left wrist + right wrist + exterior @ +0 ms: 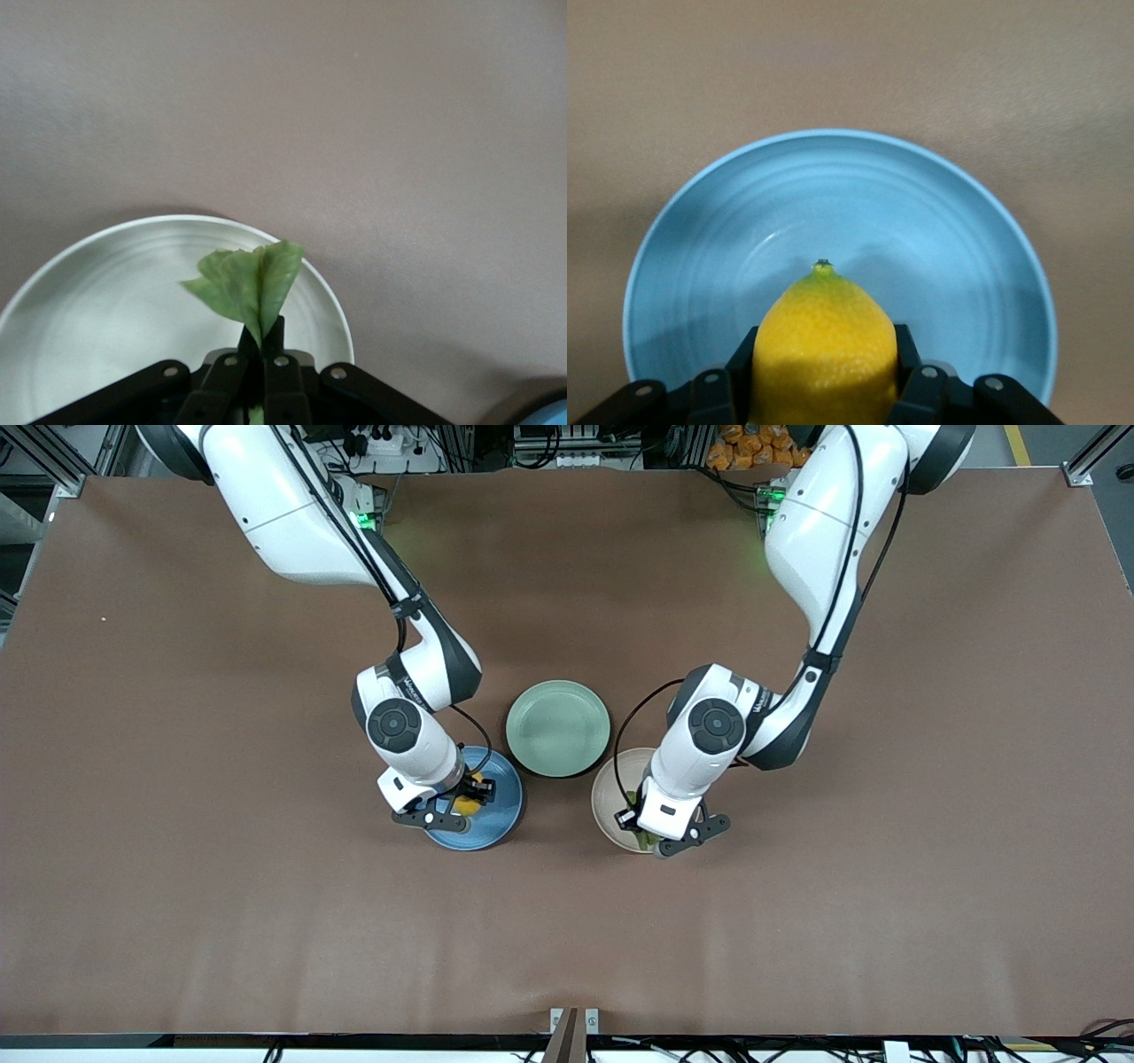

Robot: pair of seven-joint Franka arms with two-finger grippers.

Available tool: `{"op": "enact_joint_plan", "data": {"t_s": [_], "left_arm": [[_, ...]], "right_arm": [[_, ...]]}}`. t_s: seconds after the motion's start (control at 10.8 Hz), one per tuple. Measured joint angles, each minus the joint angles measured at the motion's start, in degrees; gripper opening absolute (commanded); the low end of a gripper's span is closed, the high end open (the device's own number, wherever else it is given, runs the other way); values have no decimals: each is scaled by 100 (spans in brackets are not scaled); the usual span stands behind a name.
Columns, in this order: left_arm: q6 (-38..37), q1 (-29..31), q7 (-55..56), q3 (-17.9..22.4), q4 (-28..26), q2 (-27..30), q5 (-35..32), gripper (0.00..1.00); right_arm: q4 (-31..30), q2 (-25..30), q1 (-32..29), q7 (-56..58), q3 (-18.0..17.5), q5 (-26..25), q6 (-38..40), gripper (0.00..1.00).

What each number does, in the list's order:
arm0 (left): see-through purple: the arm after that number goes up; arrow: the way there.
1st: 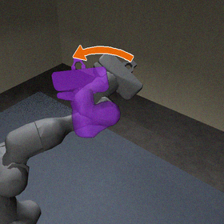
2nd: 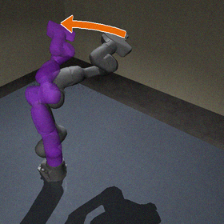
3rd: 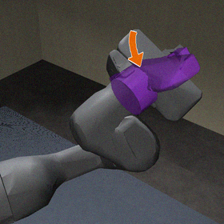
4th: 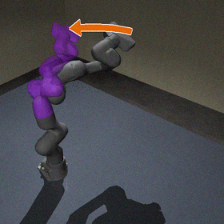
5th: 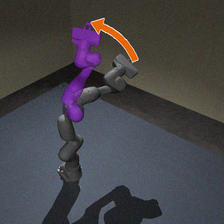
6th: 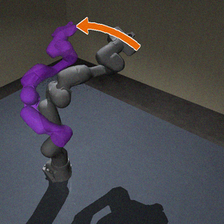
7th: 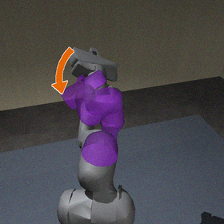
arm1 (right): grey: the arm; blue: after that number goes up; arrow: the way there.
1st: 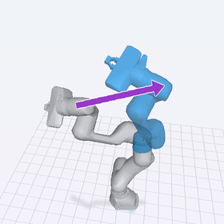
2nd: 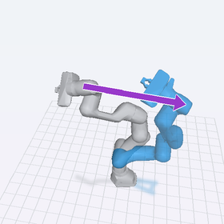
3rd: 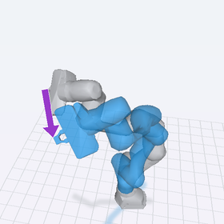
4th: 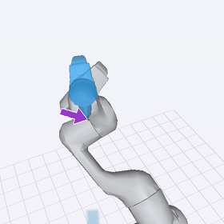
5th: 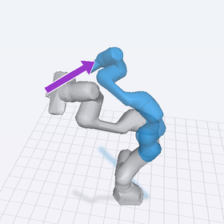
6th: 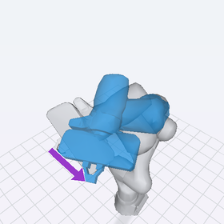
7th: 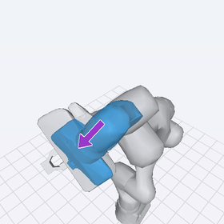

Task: Pick lemon and lettuce from blue and beige plates
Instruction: 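Close the right gripper on the lemon while the left gripper grasps the lettuce, then lift the lemon off the blue plate while the left gripper lifts the lettuce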

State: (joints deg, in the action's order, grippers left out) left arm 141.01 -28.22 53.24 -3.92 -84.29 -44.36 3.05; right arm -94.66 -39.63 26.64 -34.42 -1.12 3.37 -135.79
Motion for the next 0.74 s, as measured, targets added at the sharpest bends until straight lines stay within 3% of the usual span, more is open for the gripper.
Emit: {"op": "enact_joint_plan", "data": {"t_s": [0.28, 0.74], "left_arm": [[-445, 101, -1, 23, 15, 285, -362, 0], [-1296, 473, -542, 35, 27, 899, -435, 0]], "right_arm": [[571, 96, -53, 42, 107, -5, 1042, 36], [707, 465, -646, 1039, 133, -13, 1831, 36]]}}
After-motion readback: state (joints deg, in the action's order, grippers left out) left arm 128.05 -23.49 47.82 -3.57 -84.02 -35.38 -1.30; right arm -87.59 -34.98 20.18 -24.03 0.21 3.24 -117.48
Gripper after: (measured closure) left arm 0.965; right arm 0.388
